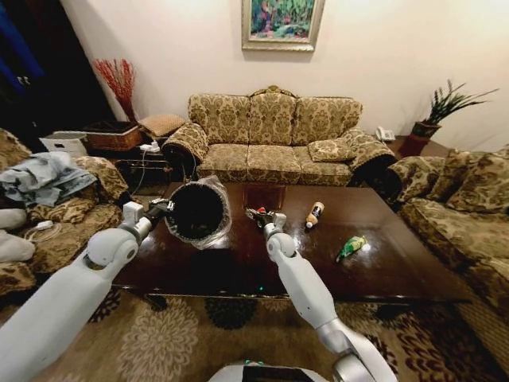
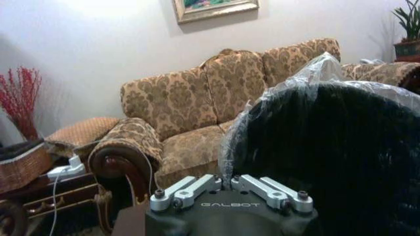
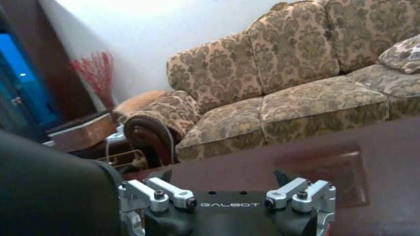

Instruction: Move to the front of the table and place the trash on the table into the trash bin.

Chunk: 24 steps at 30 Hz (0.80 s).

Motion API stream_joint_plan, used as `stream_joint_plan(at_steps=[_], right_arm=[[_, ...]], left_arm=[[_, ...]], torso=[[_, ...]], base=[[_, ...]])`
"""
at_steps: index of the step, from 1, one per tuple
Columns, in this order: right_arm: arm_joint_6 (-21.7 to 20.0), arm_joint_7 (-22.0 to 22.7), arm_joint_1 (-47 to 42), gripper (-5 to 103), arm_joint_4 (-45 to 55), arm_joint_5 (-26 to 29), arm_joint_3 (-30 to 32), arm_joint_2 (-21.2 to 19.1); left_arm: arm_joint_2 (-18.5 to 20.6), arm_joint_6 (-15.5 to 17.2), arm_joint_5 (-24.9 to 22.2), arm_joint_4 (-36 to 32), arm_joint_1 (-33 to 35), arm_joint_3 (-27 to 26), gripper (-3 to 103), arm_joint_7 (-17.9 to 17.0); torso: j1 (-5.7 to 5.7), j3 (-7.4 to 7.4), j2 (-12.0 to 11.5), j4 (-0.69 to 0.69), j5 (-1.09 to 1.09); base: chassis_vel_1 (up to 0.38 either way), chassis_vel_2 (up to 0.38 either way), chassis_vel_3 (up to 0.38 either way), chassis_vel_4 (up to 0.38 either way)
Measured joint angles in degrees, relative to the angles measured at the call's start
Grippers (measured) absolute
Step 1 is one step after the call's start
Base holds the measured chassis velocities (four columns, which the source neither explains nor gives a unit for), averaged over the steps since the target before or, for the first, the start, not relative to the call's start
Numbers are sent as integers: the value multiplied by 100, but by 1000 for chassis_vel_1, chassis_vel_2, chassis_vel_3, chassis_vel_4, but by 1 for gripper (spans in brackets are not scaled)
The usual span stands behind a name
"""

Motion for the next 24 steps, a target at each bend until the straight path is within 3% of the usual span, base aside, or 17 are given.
stream_joint_plan(at_steps=[5,10,21,24], right_arm=[[-17,310,128,100,-311,-79,173,77],[-31,259,118,100,-664,-161,200,85],[-178,380,-187,100,-812,-326,140,129],[-184,380,-268,100,-807,-350,133,99]], left_arm=[[36,-17,0,-18,73,-55,2,21],[9,-30,0,-70,113,-101,2,39],[-56,-36,6,-90,137,-158,2,26],[-61,-50,22,-75,154,-164,2,27]], torso=[[7,3,-2,-5,-2],[13,6,-4,-5,-2],[-4,-2,2,1,-2],[3,2,0,-3,-3]], base=[[-219,188,191,-208],[-94,113,80,-71],[17,-8,-8,13],[0,0,0,0]])
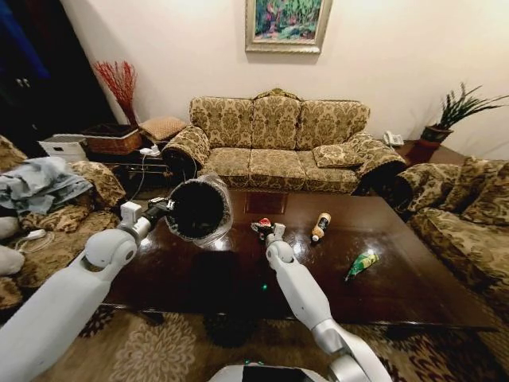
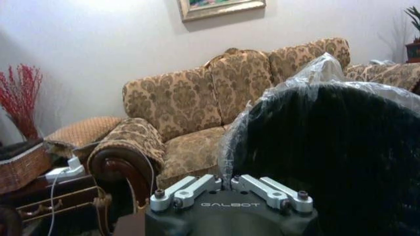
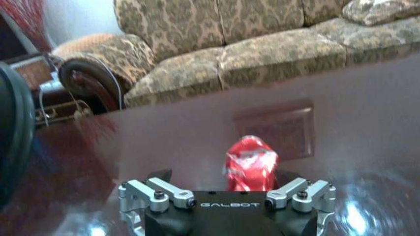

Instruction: Move to the front of the table and place the trash on the table into the trash bin.

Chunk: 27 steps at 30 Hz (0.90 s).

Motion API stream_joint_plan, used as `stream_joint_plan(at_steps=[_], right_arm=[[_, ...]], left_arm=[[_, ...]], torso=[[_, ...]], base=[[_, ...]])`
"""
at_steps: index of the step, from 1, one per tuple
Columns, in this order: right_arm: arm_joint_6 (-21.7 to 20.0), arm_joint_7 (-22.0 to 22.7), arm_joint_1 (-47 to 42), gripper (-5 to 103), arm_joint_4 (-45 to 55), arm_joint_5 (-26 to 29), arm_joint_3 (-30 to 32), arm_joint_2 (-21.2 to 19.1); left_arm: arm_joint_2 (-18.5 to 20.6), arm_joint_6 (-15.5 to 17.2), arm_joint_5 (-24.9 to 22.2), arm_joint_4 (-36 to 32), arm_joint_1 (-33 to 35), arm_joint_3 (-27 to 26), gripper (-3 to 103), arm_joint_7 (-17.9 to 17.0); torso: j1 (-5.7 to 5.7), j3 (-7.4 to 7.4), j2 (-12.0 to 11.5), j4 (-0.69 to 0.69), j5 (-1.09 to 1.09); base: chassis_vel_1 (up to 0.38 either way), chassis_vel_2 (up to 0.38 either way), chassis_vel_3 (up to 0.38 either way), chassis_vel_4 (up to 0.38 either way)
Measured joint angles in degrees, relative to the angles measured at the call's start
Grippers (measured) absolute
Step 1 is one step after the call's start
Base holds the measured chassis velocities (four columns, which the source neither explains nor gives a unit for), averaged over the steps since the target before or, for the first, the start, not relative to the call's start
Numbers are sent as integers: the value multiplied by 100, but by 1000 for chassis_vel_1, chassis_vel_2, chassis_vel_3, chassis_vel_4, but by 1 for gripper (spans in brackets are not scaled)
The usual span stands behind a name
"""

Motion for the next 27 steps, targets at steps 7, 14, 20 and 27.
stream_joint_plan(at_steps=[7,14,20,27], right_arm=[[8,6,46,100,-297,30,48,51],[10,-14,146,97,-518,271,59,70],[23,-78,186,76,-616,328,53,34],[98,-221,112,49,-548,190,-18,-50]], left_arm=[[-39,-11,6,-1,-45,57,2,4],[-37,-30,6,-1,-22,57,2,10],[-60,-47,12,38,-32,63,2,13],[-60,-56,14,66,-93,123,2,13]], torso=[[3,1,-2,-1,2],[-1,-1,-1,2,3],[1,0,-2,0,2],[0,0,-1,1,0]], base=[[0,0,0,0],[0,0,0,0],[0,0,0,0],[0,0,0,0]])
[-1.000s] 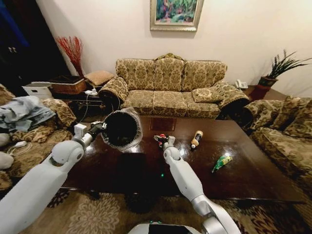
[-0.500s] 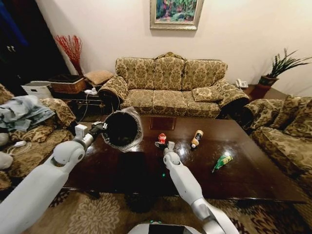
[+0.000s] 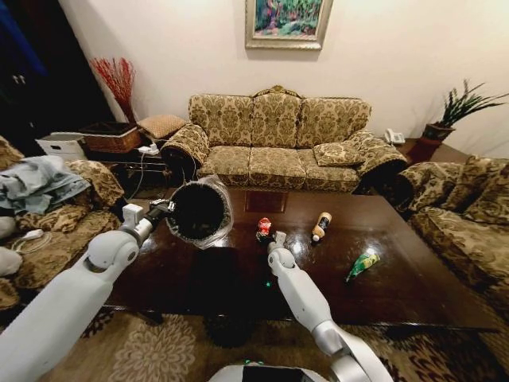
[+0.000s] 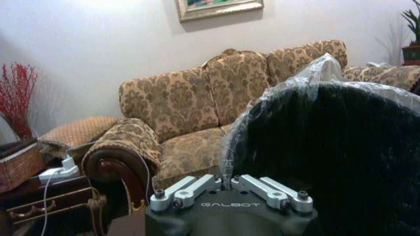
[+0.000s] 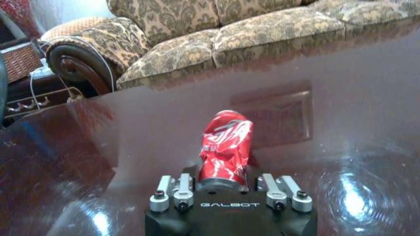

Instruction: Move to the front of the table and place the trash on the table into the trash bin.

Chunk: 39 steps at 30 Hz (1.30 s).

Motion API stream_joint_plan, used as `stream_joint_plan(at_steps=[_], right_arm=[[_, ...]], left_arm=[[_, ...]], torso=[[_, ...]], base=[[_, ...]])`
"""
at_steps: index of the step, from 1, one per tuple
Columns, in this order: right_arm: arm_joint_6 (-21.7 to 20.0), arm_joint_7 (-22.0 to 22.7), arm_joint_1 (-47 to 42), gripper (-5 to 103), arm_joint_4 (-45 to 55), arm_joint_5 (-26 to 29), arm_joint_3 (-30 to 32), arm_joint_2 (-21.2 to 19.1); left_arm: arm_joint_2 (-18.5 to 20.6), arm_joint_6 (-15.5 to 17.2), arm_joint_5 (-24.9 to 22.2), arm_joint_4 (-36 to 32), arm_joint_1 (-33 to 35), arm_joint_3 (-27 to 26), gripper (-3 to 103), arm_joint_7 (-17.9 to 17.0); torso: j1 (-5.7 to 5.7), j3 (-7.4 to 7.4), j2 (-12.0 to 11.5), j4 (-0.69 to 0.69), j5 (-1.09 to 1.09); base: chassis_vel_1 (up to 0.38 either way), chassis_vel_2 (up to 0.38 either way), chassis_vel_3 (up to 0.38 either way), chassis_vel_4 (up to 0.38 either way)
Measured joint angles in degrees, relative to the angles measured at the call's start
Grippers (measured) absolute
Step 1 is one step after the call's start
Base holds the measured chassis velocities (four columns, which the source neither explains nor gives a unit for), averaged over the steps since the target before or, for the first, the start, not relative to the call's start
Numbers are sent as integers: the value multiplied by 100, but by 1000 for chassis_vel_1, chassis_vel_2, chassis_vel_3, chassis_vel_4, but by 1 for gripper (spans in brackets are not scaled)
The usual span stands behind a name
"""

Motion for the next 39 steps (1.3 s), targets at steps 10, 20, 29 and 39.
stream_joint_plan(at_steps=[10,20,29,39], right_arm=[[19,-21,-187,24,255,25,-10,-166],[45,74,-582,1,1297,-44,37,-416],[132,297,-899,4,1642,-242,29,-605],[-59,234,-792,41,1079,-140,95,-542]], left_arm=[[8,-30,5,7,26,-18,2,1],[-8,-41,7,8,37,-42,2,-2],[-41,-64,25,38,20,-19,2,-3],[-105,-80,52,42,-12,55,2,11]], torso=[[-1,-1,2,0,0],[0,1,1,0,2],[0,1,0,0,1],[1,0,0,0,1]], base=[[0,0,0,0],[0,0,0,0],[0,0,0,0],[0,0,0,0]])
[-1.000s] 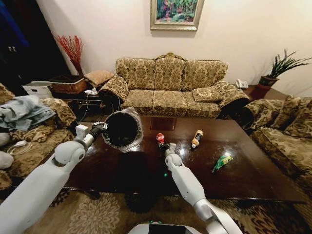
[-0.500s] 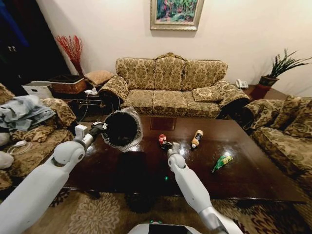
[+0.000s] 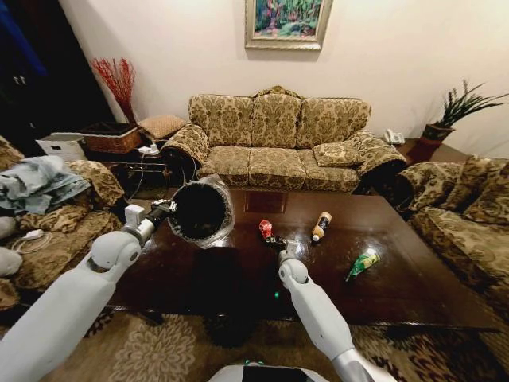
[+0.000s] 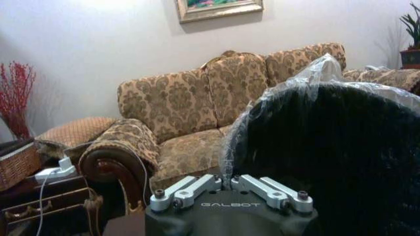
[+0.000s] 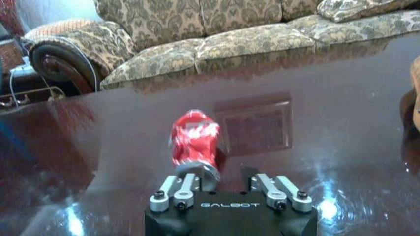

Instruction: Move to the front of the table and place the trash on the table into the trash bin.

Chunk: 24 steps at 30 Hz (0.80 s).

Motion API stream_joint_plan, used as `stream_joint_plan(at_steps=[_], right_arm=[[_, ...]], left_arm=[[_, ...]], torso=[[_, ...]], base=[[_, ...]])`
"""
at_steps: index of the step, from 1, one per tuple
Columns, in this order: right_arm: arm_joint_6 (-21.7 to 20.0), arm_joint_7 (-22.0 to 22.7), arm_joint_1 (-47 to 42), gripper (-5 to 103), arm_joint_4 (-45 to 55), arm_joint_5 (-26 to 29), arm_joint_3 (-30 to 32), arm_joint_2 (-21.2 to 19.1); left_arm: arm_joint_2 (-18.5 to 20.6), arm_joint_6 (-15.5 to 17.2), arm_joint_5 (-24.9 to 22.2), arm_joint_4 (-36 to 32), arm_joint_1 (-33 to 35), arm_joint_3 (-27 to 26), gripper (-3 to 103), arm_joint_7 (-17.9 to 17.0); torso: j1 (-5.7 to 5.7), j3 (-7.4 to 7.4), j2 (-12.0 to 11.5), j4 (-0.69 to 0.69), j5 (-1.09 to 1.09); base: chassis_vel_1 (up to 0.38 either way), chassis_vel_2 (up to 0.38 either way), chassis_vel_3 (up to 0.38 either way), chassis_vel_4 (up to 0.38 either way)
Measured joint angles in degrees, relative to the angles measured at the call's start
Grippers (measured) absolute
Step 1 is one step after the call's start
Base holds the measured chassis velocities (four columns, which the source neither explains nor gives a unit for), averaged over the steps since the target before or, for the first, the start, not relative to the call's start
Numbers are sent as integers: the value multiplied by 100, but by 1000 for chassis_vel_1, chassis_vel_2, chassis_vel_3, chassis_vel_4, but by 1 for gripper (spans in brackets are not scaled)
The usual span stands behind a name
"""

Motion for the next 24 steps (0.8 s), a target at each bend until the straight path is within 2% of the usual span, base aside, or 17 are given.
stream_joint_plan(at_steps=[2,3,5,9,10,12,14,17,23,24], right_arm=[[-4,-26,19,41,-49,-5,0,7],[-5,-57,45,53,-101,-20,-2,21],[-6,-73,76,53,-154,-34,-8,42],[25,-163,214,75,-317,-78,-23,124],[25,-163,214,75,-317,-78,-23,124],[67,-263,240,85,-296,-76,-56,142],[70,-295,256,85,-283,-77,-74,156],[112,-335,439,99,-498,-175,-85,283],[257,-377,712,100,-1072,-293,-19,442],[287,-421,775,103,-1242,-315,0,476]], left_arm=[[-4,-1,0,1,0,1,2,1],[-10,-2,1,1,0,2,2,1],[-12,-2,1,1,0,5,2,2],[-16,-4,1,4,-2,14,2,5],[-16,-4,1,4,-2,14,2,5],[-13,-4,1,7,-2,14,2,6],[-8,-5,-1,9,-2,13,2,7],[-2,-8,-7,12,-11,20,2,13],[-9,-17,-9,11,-1,29,2,14],[-13,-23,-9,10,4,27,2,17]], torso=[[0,0,0,0,0],[0,0,0,0,0],[-1,0,0,0,0],[0,0,0,0,0],[0,0,0,0,0],[0,0,0,0,0],[0,0,0,0,0],[-1,0,0,1,0],[0,0,0,1,0],[0,0,0,0,0]], base=[[0,0,0,0],[0,0,0,0],[0,0,0,0],[0,0,0,0],[0,0,0,0],[0,0,0,0],[0,0,0,0],[0,0,0,0],[0,0,0,0],[0,0,0,0]])
